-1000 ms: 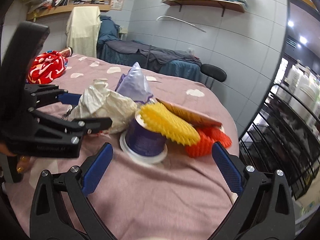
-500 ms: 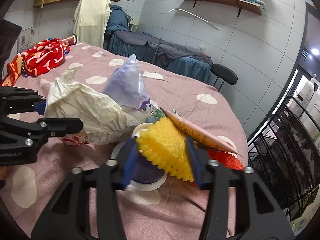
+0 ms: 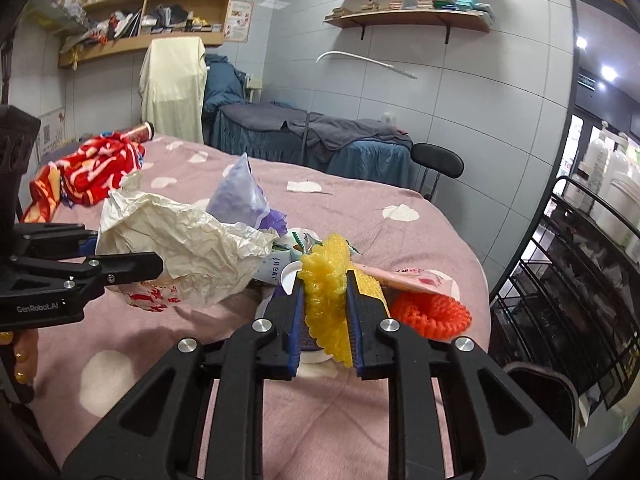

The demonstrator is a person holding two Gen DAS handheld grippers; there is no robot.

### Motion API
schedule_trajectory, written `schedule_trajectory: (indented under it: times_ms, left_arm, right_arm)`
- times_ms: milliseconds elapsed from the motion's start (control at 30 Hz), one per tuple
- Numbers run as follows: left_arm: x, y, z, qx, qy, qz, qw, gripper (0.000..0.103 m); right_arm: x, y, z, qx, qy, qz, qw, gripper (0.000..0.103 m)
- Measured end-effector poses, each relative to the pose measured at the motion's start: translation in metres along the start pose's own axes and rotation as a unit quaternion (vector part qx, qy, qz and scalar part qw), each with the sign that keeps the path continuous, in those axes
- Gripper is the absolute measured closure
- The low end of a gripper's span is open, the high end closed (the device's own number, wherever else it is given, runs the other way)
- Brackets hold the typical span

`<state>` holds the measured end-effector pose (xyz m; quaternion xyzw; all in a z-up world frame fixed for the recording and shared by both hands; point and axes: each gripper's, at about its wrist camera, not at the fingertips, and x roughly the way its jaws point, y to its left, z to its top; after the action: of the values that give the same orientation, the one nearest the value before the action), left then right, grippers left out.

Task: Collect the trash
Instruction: 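Grasp the white plastic bag with the left tool while the right tool grasps the yellow foam net, then carry the yellow foam net over the bin and open the right tool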

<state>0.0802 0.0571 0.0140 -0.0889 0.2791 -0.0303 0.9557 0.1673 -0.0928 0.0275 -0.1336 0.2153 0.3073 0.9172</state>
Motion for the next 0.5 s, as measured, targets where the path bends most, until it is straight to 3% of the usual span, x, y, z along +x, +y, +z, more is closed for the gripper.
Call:
schedule_trajectory:
  times_ms: [300,500]
  left_arm:
    - [-0.021,-0.033,0.001,0.021,-0.031,-0.045,0.9983,0.073]
    - [-0.013,-0.07,0.001,0.055,-0.028,-0.092,0.9939,0.072]
  right_arm:
    - [-0.063,-0.013,-0.02,0.06,-0.034,-0.021,0.997,0.083]
    - [-0.097,-0.042,-0.045,0.096,-0.033,-0.08,0.992,0.083]
